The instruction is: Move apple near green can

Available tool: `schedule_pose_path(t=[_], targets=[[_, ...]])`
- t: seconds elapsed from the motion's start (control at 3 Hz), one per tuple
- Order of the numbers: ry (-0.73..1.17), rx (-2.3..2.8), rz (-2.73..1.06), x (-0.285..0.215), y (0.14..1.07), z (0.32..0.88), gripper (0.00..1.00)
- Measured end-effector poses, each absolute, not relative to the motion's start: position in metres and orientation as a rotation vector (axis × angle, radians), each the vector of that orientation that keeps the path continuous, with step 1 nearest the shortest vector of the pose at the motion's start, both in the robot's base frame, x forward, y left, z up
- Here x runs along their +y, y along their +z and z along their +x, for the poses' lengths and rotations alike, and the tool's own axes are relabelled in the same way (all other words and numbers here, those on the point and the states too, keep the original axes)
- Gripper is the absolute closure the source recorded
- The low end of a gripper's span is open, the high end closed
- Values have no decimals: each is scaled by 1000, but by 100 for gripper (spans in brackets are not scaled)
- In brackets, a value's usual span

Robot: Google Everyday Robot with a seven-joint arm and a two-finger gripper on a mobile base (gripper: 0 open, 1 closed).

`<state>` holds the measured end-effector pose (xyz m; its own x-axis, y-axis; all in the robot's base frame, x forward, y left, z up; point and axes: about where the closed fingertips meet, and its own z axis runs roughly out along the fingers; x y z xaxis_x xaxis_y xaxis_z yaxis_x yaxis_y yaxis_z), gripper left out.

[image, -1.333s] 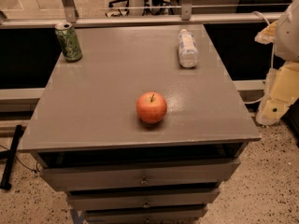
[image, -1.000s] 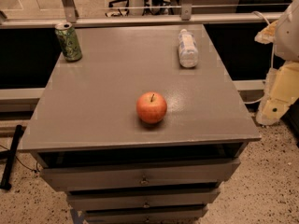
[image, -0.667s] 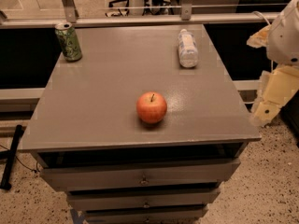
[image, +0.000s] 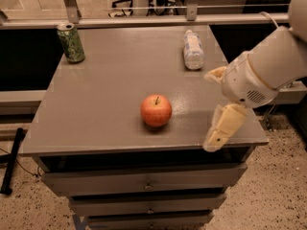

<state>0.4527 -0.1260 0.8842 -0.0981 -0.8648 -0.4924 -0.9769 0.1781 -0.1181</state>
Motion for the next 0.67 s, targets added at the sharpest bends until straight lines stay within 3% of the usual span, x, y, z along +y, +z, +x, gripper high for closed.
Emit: schedule_pose_path(t=[0.67], targets=[[525, 1823, -1650, -60, 854, 481, 0]])
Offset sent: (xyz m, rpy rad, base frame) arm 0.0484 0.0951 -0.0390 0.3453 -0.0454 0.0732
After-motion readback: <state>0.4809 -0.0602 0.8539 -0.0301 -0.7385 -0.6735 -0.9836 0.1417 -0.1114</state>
